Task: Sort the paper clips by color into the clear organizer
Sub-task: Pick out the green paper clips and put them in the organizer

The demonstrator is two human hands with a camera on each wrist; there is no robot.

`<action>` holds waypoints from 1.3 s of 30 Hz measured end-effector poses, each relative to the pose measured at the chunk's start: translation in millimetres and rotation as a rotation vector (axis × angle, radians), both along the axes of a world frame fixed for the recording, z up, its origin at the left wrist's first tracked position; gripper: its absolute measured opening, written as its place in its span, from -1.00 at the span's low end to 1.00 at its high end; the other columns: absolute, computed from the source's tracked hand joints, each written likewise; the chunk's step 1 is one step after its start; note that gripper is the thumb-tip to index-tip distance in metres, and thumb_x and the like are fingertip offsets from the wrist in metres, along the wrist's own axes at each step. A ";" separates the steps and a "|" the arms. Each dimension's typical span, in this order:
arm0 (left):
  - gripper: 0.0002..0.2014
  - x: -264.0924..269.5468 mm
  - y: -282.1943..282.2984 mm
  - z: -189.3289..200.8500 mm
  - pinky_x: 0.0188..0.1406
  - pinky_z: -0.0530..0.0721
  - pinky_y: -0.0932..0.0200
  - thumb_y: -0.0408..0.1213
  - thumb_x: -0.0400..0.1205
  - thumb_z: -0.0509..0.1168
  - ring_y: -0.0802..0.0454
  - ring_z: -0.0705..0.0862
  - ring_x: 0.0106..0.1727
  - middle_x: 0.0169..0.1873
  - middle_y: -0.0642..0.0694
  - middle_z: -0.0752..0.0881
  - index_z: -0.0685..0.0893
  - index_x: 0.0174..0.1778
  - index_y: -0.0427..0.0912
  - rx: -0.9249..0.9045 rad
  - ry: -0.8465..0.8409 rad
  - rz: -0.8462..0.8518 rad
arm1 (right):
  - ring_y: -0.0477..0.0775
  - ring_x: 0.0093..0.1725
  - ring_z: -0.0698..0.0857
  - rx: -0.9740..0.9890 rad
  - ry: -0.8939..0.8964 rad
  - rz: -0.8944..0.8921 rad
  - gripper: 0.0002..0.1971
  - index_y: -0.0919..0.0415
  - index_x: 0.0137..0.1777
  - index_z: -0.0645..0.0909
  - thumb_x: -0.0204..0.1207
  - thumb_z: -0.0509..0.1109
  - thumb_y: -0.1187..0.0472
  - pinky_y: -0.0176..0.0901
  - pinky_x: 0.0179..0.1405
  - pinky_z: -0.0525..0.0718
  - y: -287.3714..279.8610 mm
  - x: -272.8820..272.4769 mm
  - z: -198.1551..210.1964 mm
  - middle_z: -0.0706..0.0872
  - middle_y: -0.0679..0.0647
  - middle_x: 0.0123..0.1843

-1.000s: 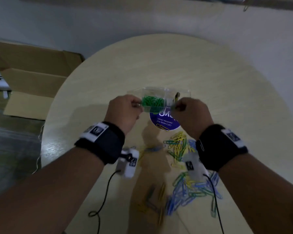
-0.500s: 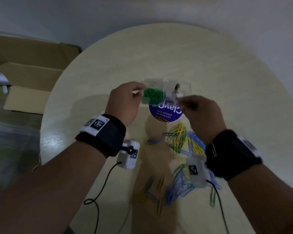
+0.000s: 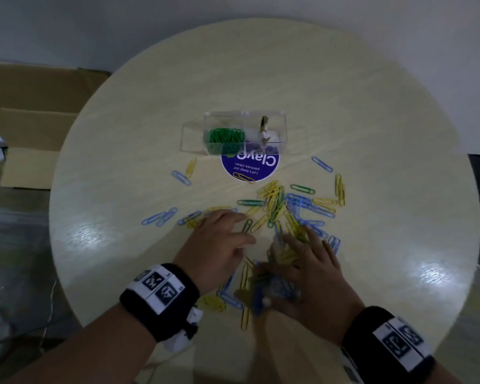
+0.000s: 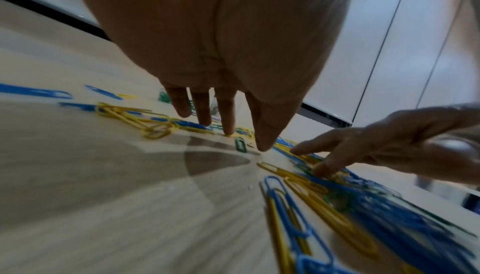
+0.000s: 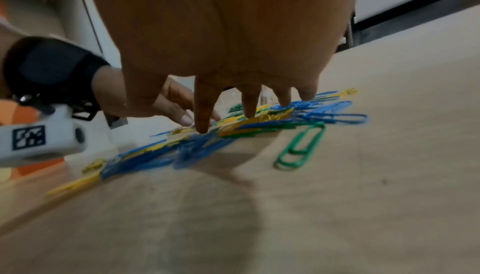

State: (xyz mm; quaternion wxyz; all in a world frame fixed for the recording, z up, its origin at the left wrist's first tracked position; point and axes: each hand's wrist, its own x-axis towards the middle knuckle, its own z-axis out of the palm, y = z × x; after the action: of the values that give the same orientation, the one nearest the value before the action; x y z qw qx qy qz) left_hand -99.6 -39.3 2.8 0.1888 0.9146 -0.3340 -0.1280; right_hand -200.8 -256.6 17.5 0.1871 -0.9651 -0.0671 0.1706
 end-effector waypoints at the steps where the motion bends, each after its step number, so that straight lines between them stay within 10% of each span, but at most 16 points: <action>1: -0.71 1.3 2.9 2.2 0.30 0.53 -0.12 -0.17 0.52 0.27 -0.10 0.50 0.35 0.27 0.03 0.64 0.74 0.13 0.13 -0.034 -0.010 0.037 | 0.32 0.62 0.21 0.046 -0.043 -0.022 -0.46 -0.40 0.27 0.57 0.32 0.24 -0.51 0.30 0.56 0.23 -4.6 2.1 -1.1 0.45 -0.04 0.55; 8: -0.70 31.0 -27.4 4.0 0.10 0.61 -0.08 -0.24 0.60 0.24 -0.12 0.54 0.17 0.16 0.02 0.66 0.70 0.23 0.01 0.004 -0.089 0.069 | 0.27 0.33 0.59 0.110 -0.279 -0.104 -0.60 0.05 0.22 0.67 0.44 0.27 -0.05 0.13 0.36 0.54 -19.9 70.6 -7.2 0.73 0.01 0.25; 15: -0.60 32.7 -15.1 -3.2 0.36 0.53 -0.10 -0.29 0.54 0.23 -0.18 0.50 0.35 0.47 -0.07 0.55 0.72 0.24 0.14 -0.042 0.008 0.209 | 0.37 0.67 -0.08 -0.052 0.027 0.029 -0.36 -0.56 0.40 0.28 0.26 0.17 -0.55 0.35 0.56 0.05 -12.9 55.6 -11.2 0.07 -0.01 0.70; 19: -0.63 32.1 1.1 0.5 0.38 0.49 0.03 -0.34 0.58 0.26 -0.11 0.49 0.32 0.42 0.00 0.59 0.74 0.24 0.11 -0.131 -0.041 0.286 | 0.21 0.69 -0.18 0.047 0.078 -0.102 -0.33 -0.57 0.31 0.42 0.15 0.16 -0.65 0.33 0.60 -0.04 -25.3 45.8 -1.0 -0.07 -0.19 0.71; 26: -0.60 13.6 14.3 -5.6 0.16 0.62 -0.11 -0.16 0.56 0.22 -0.05 0.49 0.33 0.41 0.12 0.57 0.62 0.34 0.06 0.100 -0.107 0.066 | 0.10 0.70 -0.02 0.007 -0.041 -0.022 -0.21 -0.18 0.54 0.33 0.34 0.06 -0.52 0.26 0.62 0.06 -36.1 48.8 -5.4 0.23 -0.20 0.66; 39: -0.74 19.8 -13.1 -2.1 0.19 0.61 -0.07 -0.25 0.59 0.31 -0.13 0.55 0.24 0.28 -0.05 0.67 0.76 0.17 0.00 -0.008 -0.115 0.102 | 0.31 0.41 0.51 -0.069 -0.214 -0.249 -0.53 0.01 0.30 0.63 0.40 0.25 -0.05 0.17 0.33 0.46 -61.2 88.2 -10.5 0.63 -0.01 0.42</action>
State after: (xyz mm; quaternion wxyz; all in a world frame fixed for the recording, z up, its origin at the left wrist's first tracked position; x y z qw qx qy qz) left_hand -79.8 -52.4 0.7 0.1791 0.9355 -0.2979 -0.0642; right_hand -112.6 -317.8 7.0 0.1654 -0.9844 0.0395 0.0444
